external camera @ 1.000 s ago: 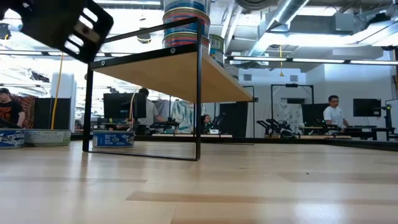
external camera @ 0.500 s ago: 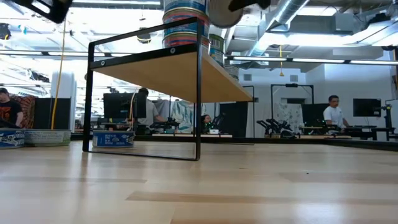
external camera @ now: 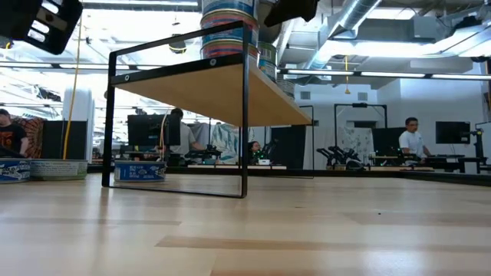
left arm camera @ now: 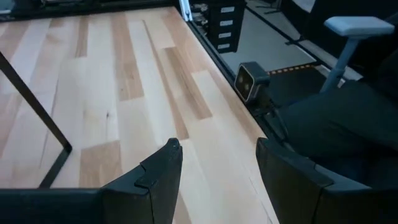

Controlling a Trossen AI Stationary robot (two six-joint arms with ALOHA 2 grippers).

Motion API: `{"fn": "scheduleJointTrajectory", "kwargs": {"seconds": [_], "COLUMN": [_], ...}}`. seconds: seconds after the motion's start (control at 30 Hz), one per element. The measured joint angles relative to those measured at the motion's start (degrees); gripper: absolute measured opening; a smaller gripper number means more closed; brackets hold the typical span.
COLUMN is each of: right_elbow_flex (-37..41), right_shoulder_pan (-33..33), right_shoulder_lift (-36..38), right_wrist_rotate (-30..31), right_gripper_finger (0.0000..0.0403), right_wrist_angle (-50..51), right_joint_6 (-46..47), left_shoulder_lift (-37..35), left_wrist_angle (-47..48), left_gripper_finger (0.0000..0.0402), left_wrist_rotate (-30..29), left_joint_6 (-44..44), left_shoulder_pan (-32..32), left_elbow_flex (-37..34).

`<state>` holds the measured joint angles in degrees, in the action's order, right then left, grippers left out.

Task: Stack canned seafood by type on shelf
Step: Stack the blue tuna can on top of the green tuna can on the shelf

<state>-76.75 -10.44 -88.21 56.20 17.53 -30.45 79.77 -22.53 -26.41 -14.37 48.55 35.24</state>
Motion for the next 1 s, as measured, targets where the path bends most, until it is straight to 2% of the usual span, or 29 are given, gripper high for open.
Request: {"fn": "scheduleJointTrajectory", "kwargs": {"seconds": [0.1,0.3,0.57,1.0], "right_elbow_flex": [0.0,0.0,0.0,0.0], "right_shoulder_pan": [1.3,1.1,0.8,-1.2], "right_shoulder_lift": [-0.1,-1.2,-1.0,-1.0], "right_wrist_rotate": [-2.9,-3.0,-2.0,-2.3], "right_gripper_finger": [0.0182,0.0184,0.0191,0.0283], "right_wrist_angle": [-0.1,1.6,5.3,6.9], "right_joint_6": [0.7,0.8,5.9,6.6], "left_shoulder_lift": [0.0,-0.2,-0.2,-2.5], "left_wrist_angle": [-1.8,-1.7,-1.7,-1.8], "left_gripper_finger": [0.0202,0.0202,0.0202,0.0202], "left_wrist_rotate": [0.0,0.4,0.4,0.6], "left_joint_6": [0.7,0.3,0.0,-0.3], "left_shoulder_pan": [-0.6,-0.6,-0.6,-0.6], "left_elbow_flex": [0.0,0.0,0.0,0.0]}}
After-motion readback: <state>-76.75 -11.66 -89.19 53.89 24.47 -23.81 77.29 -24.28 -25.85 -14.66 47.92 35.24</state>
